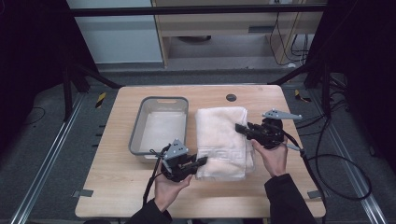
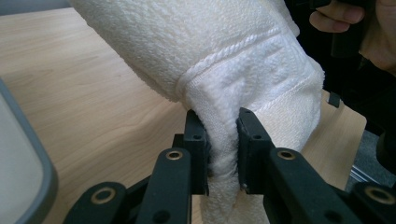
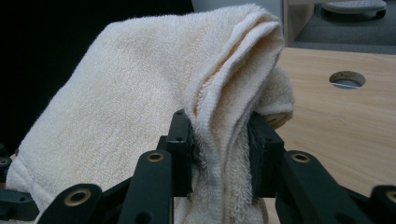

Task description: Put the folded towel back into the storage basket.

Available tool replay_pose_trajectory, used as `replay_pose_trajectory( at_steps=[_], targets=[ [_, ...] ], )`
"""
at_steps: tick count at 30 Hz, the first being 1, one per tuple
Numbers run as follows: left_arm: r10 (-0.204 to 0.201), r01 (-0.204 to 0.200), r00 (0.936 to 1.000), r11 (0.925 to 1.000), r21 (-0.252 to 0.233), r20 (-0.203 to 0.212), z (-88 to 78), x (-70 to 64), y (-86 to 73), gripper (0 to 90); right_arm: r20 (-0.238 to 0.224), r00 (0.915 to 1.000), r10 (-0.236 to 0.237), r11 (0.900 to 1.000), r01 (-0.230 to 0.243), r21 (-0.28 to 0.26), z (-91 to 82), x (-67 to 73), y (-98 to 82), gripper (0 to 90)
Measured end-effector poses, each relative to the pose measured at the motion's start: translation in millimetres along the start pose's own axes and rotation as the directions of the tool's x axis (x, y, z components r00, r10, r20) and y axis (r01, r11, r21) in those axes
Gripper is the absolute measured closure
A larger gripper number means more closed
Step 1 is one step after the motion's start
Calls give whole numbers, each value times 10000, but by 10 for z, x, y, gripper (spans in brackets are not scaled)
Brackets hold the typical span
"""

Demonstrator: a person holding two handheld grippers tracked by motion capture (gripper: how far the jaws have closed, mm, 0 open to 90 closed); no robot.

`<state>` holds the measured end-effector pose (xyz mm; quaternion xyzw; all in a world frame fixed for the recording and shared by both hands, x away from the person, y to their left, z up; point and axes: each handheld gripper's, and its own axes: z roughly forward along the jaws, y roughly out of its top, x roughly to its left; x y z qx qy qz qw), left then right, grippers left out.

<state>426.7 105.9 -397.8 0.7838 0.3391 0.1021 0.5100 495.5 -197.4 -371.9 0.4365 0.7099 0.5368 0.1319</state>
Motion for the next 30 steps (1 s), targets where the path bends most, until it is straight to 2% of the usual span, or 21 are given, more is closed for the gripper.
replay_pose_trajectory(
  at_steps=[14,26,30],
  targets=[
    [-6,-5,9996,9992,-407,-284,-208,118,113,761,-99,9996,-250,9993,247,-281,125,169,229,668],
    [-180,142,9984,9974,-705,-542,-353,253,168,759,-79,9985,-533,9980,530,-342,250,315,413,668],
    [-316,253,9975,9949,-977,-636,-450,319,210,759,-117,9976,-687,9967,681,-431,303,393,513,667]
  ],
)
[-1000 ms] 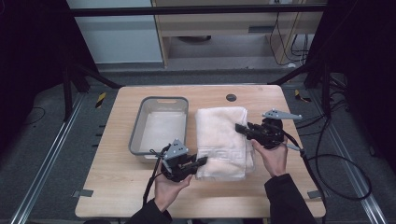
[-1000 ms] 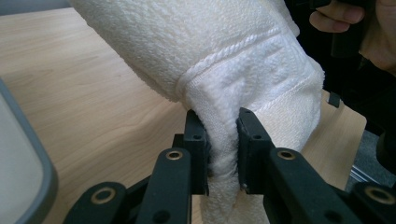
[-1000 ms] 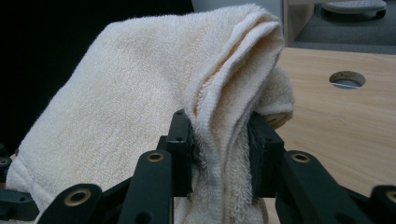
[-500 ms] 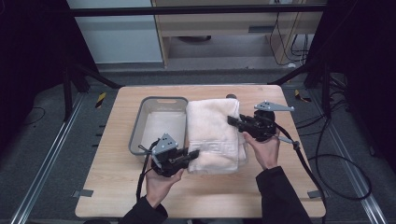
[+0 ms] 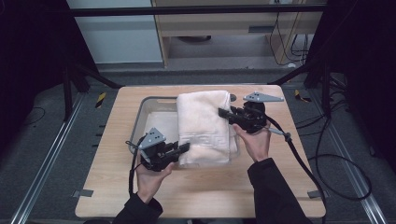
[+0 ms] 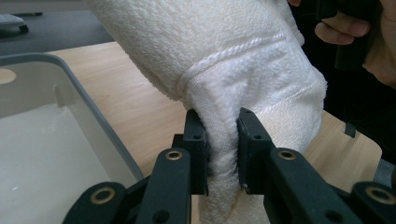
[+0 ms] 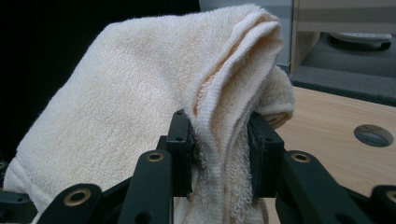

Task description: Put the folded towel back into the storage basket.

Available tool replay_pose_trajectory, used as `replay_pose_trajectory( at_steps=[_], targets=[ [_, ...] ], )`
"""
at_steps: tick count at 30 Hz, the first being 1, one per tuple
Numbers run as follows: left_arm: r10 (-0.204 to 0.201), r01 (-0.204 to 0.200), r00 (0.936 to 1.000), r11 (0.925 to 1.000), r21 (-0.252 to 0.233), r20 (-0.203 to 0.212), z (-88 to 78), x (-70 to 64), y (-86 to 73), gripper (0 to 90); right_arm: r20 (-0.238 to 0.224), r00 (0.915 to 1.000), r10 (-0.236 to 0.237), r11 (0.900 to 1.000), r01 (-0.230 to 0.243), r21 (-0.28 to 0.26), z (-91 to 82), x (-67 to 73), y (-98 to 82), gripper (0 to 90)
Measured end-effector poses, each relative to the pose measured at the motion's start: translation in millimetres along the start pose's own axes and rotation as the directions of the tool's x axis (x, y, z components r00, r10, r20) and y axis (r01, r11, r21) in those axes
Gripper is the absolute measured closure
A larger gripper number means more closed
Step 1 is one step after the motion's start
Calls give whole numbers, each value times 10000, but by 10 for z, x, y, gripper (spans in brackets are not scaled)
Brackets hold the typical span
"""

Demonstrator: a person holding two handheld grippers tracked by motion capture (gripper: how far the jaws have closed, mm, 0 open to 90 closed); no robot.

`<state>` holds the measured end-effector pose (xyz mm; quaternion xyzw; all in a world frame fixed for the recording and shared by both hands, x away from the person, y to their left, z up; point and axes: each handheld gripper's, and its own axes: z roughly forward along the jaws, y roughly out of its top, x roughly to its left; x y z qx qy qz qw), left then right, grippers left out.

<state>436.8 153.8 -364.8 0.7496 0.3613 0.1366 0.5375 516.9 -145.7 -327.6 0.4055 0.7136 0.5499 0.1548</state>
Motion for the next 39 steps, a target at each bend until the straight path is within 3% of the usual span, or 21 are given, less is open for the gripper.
replay_pose_trajectory(
  at_steps=[13,33,39],
  targets=[
    [-201,186,9991,9990,-401,-385,-183,189,89,759,-59,9995,-300,9995,300,-109,207,186,250,667],
    [-584,535,9941,9971,-540,-919,-396,502,148,757,-107,9984,-559,9984,559,-36,576,406,470,667],
    [-627,569,9901,9972,-489,-1254,-507,612,162,758,-137,9982,-580,9983,580,-68,740,514,506,667]
  ],
)
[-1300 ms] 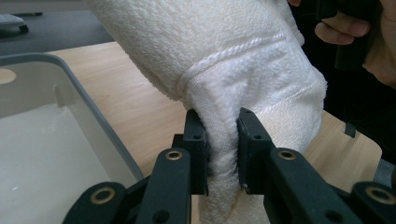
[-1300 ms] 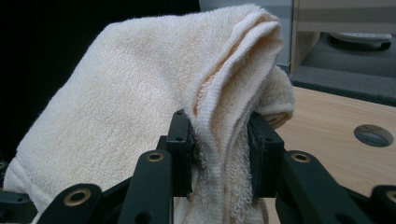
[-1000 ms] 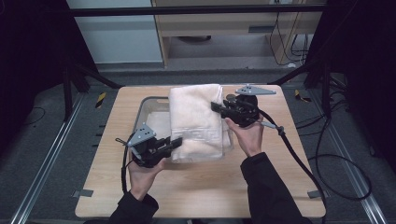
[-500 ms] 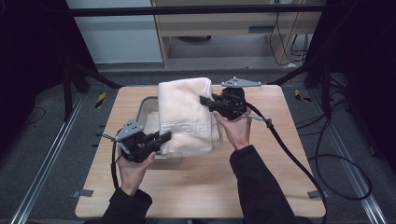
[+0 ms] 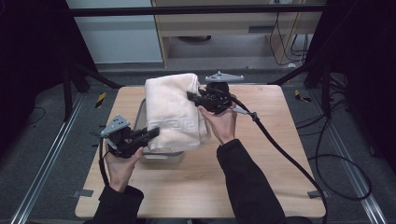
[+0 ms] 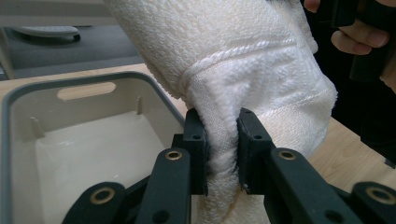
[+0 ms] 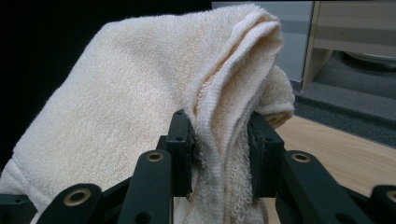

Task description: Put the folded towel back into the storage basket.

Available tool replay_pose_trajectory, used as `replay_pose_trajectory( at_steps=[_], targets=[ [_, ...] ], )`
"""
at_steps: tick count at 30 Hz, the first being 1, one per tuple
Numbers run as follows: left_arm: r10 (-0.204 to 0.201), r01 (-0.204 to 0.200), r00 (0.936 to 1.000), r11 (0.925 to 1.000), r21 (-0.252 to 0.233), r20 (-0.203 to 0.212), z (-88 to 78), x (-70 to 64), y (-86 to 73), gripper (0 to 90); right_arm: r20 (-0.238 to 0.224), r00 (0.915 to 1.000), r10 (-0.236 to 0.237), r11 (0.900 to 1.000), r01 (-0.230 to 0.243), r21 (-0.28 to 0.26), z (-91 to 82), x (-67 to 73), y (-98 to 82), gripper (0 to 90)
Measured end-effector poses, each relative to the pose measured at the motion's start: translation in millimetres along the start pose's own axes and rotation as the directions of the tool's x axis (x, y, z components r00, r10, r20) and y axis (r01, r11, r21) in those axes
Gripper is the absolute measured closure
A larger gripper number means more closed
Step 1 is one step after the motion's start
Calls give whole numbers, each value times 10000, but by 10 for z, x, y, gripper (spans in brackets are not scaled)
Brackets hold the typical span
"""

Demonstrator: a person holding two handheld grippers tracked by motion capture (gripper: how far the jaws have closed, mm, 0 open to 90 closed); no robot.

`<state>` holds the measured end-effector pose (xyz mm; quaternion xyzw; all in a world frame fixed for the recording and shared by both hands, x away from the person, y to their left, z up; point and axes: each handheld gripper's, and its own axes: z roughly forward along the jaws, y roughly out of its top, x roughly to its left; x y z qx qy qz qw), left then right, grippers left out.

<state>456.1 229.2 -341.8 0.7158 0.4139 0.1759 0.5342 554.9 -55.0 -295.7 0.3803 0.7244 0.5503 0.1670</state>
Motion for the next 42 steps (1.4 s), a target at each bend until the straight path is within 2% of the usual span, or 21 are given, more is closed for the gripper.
replay_pose_trajectory(
  at_steps=[3,20,27,42],
  targets=[
    [-41,41,9998,10000,16,-170,-33,75,-3,757,-19,10000,44,10000,-44,-22,95,54,3,667],
    [-180,179,9975,9998,-10,-690,-142,279,-12,757,-68,10000,37,9999,-38,-96,353,197,35,667],
    [-242,250,9956,9997,72,-902,-173,411,-39,757,-75,9999,89,9999,-89,-78,507,257,18,667],
    [-340,415,9913,9975,576,-1271,-96,613,-146,757,15,9997,256,9995,-256,211,800,260,-123,666]
  ],
)
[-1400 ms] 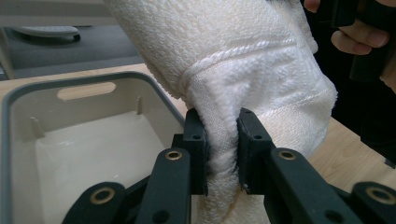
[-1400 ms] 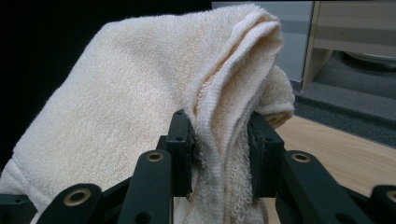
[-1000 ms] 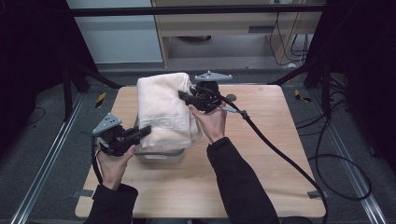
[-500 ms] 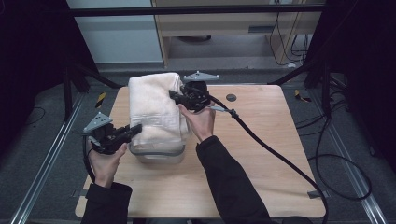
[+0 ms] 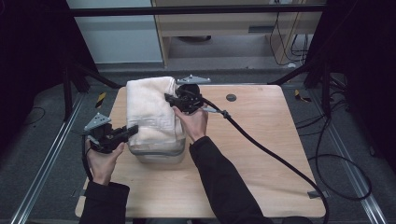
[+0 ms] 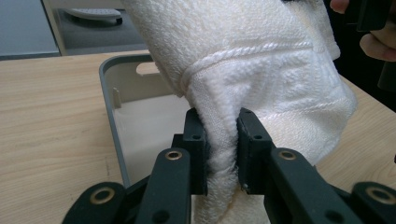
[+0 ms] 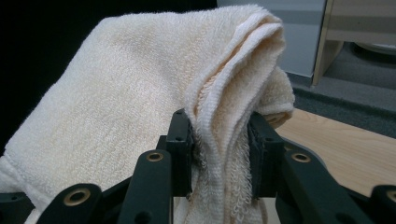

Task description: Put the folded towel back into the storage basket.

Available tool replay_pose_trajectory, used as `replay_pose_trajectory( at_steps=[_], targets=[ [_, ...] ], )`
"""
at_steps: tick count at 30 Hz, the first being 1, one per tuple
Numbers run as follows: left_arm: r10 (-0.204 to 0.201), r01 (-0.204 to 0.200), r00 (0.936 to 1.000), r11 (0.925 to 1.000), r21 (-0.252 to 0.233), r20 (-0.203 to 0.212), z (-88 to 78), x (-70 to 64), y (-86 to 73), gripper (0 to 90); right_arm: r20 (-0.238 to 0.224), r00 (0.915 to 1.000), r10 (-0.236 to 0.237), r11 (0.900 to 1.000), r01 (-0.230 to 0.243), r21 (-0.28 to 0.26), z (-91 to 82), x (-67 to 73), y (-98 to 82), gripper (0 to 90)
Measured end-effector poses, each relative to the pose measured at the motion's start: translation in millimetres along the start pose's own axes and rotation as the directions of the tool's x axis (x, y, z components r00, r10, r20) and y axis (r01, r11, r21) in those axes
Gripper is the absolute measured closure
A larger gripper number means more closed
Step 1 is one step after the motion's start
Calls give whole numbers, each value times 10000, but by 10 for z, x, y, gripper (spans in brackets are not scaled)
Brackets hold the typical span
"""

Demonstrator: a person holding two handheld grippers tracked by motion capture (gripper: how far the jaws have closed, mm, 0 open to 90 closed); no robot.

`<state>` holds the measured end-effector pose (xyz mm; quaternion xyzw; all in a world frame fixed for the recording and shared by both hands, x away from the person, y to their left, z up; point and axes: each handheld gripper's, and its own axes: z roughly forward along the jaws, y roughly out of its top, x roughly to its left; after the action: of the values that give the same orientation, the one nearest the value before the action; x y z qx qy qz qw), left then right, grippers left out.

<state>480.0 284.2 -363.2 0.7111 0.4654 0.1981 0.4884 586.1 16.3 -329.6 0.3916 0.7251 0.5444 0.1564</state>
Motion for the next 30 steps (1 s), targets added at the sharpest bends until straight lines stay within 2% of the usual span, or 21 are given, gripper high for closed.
replay_pose_trajectory(
  at_steps=[4,9,18,30],
  targets=[
    [-58,59,10000,9998,208,-68,46,56,-37,757,57,10000,33,9999,-34,125,93,-12,-66,666],
    [111,-100,9995,9993,367,-302,88,56,-55,757,210,9998,-46,9998,42,212,171,-25,-130,665],
    [74,-44,9993,9968,800,-374,232,115,-149,756,492,9988,-24,9981,-7,613,290,-67,-268,662],
    [75,-13,9988,9922,1243,-494,366,151,-244,755,650,9979,-25,9948,-42,1017,392,-145,-449,656]
  ],
)
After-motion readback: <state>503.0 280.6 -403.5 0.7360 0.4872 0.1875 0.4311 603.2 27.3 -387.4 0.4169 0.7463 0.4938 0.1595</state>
